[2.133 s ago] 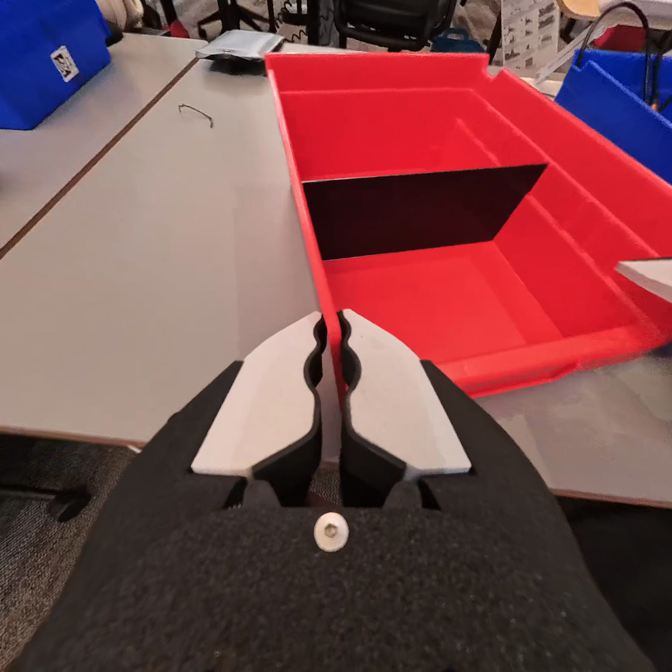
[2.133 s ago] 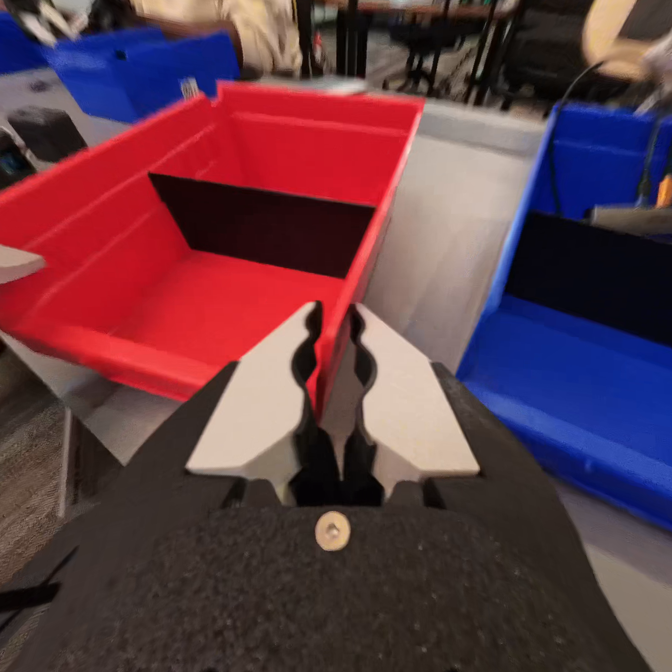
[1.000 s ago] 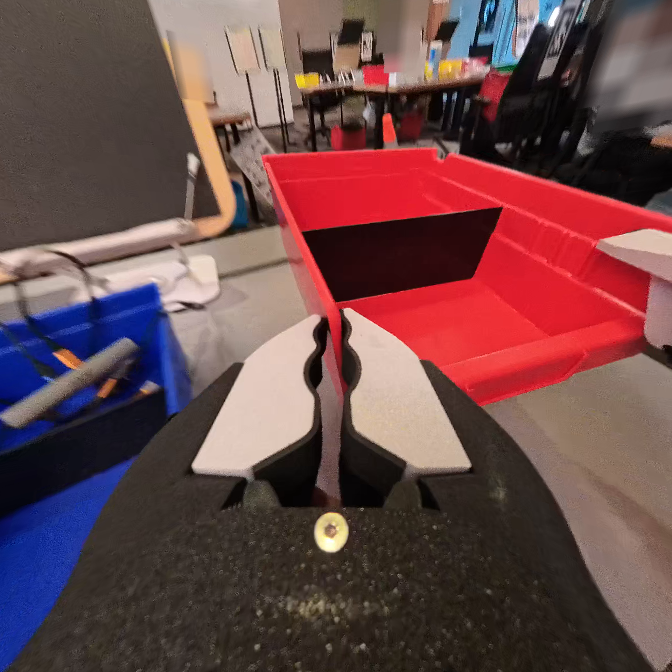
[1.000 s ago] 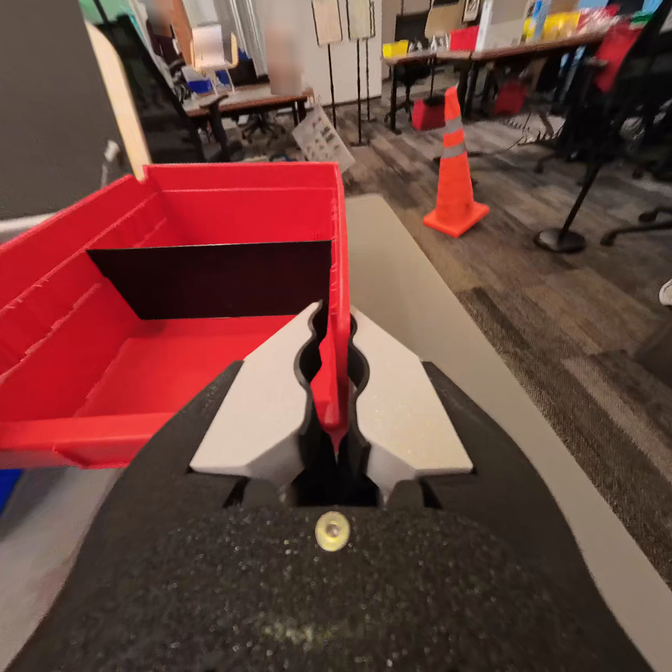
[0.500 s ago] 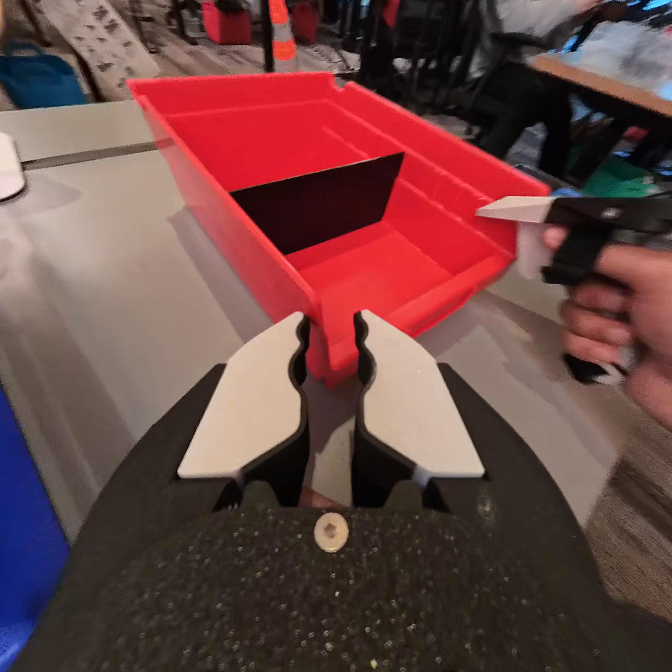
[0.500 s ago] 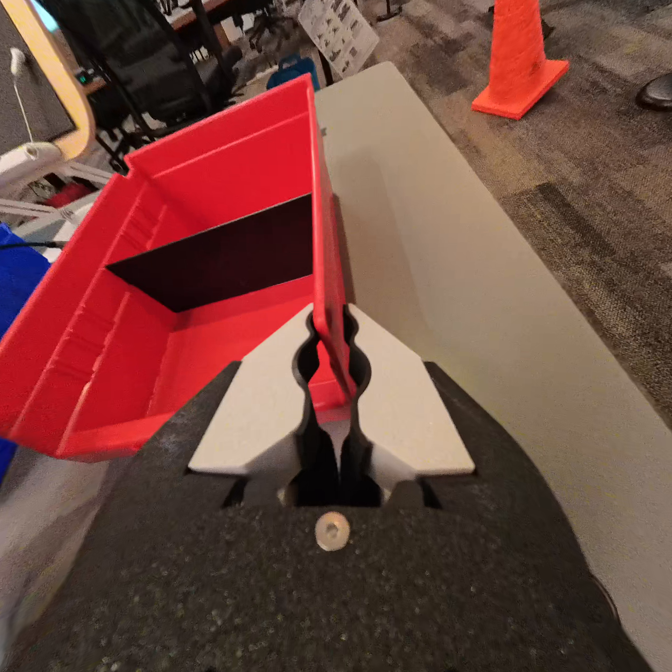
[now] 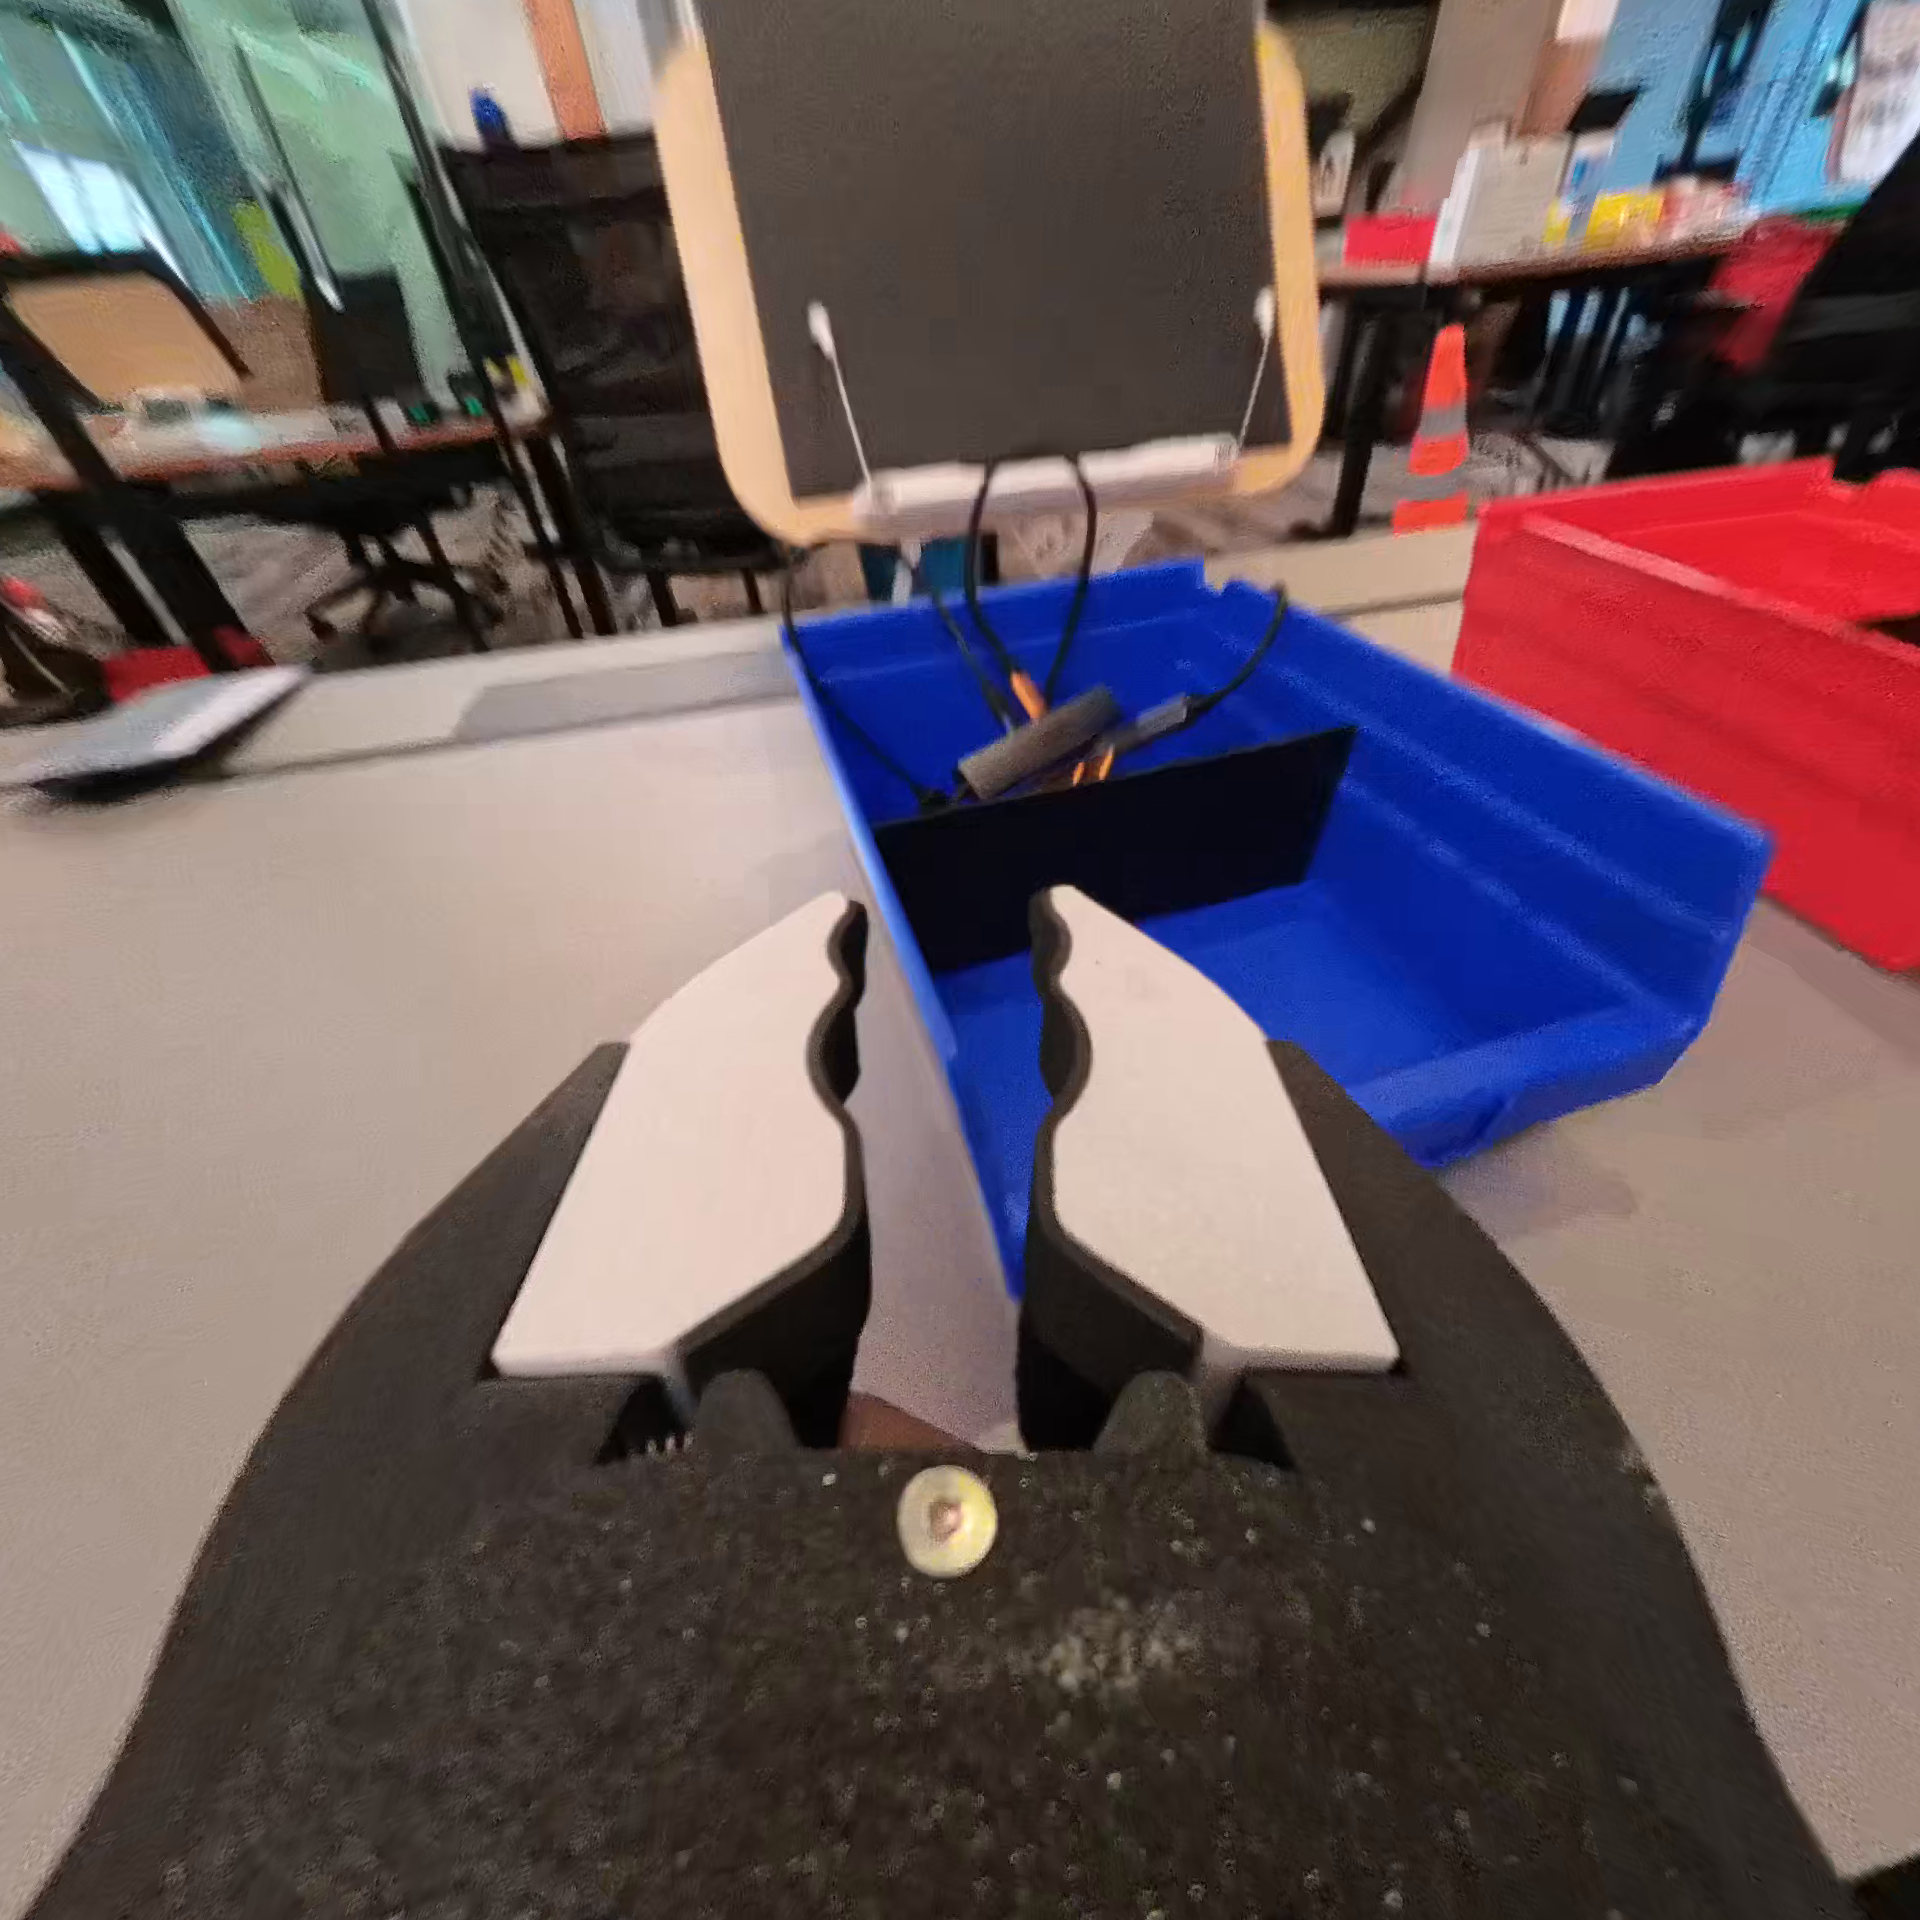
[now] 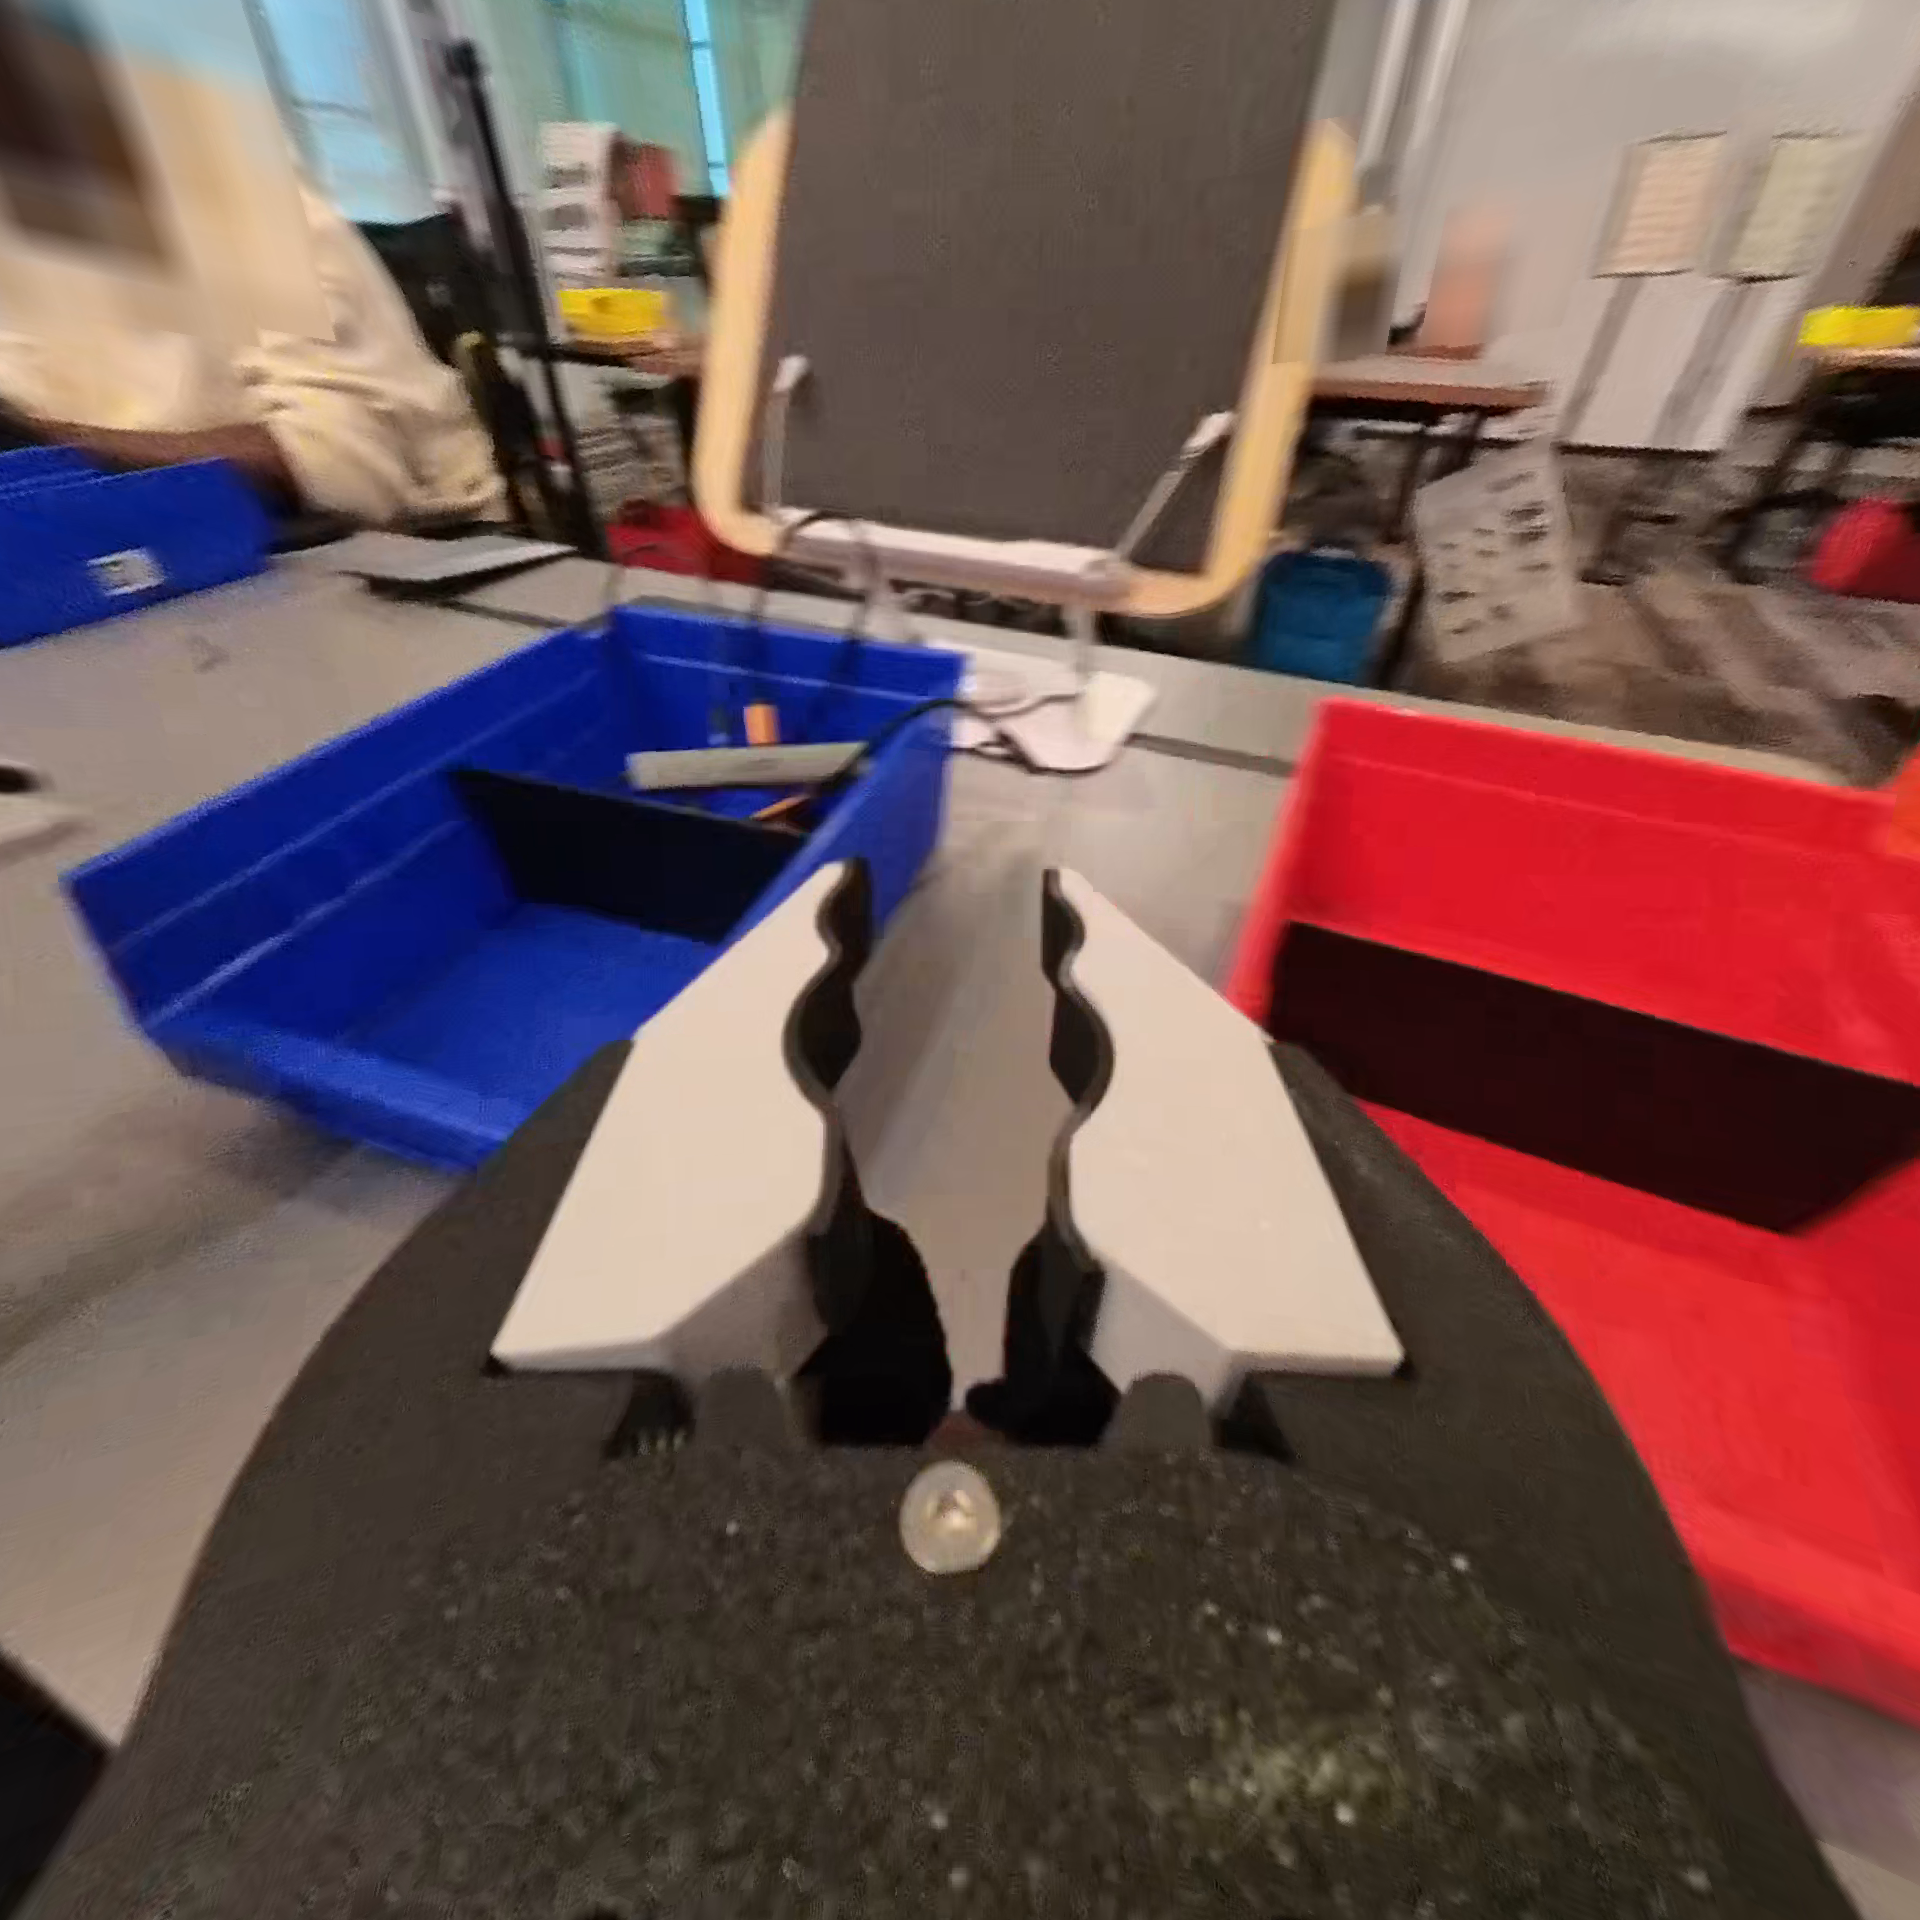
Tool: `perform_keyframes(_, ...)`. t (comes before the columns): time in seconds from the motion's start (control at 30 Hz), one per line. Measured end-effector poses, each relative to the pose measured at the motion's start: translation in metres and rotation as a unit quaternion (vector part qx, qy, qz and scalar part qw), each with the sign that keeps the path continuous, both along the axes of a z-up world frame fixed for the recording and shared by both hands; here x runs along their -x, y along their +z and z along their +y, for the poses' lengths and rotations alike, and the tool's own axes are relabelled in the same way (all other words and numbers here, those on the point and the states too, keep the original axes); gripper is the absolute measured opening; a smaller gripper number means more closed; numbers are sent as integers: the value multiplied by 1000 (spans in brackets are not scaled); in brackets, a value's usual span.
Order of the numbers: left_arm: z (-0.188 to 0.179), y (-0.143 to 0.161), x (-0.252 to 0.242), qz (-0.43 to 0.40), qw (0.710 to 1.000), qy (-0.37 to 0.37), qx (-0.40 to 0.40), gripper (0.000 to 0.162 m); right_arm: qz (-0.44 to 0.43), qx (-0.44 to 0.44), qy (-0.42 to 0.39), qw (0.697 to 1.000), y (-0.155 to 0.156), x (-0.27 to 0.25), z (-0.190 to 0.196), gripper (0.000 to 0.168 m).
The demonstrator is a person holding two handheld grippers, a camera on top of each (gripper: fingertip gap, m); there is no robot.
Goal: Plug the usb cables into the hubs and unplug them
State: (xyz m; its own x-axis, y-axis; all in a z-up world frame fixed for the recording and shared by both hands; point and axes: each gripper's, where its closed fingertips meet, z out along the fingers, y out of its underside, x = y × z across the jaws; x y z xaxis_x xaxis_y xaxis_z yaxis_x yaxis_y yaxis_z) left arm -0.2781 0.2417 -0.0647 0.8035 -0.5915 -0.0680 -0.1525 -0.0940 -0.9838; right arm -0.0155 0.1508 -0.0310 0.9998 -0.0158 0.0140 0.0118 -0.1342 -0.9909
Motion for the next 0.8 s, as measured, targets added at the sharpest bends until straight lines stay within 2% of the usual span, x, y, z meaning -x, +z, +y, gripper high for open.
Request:
perform_keyframes(0.03, 6, -15, -2, 15, 999, -7, 31, 33, 9, 8, 18, 1000, -11, 26, 11, 39)
perform_keyframes(0.1, 10, -42, -11, 39, 994, -32, 95, 48, 24, 33, -6, 999, -41, 50, 30, 45)
perform_keyframes(0.17, 15, -59, -15, 42, 991, -30, 125, 40, 28, 81, -29, 996, -72, 61, 44, 48)
perform_keyframes(0.27, 23, -66, -20, 41, 989, -27, 142, 22, 16, 140, -74, 987, -104, 62, 56, 29)
perform_keyframes(0.37, 30, -65, -20, 36, 989, -23, 144, 18, 33, 138, -83, 986, -104, 67, 63, 5)
perform_keyframes(0.4, 32, -65, -18, 37, 988, -19, 146, 11, 32, 139, -80, 987, -103, 68, 63, 5)
perform_keyframes(0.6, 35, -45, -2, 41, 993, 10, 108, 4, 12, 103, -120, 987, -82, 84, 60, 4)
perform_keyframes(0.8, 74, -22, 62, 56, 995, 45, 67, 3, 23, 77, -103, 991, -63, 150, 100, 4)
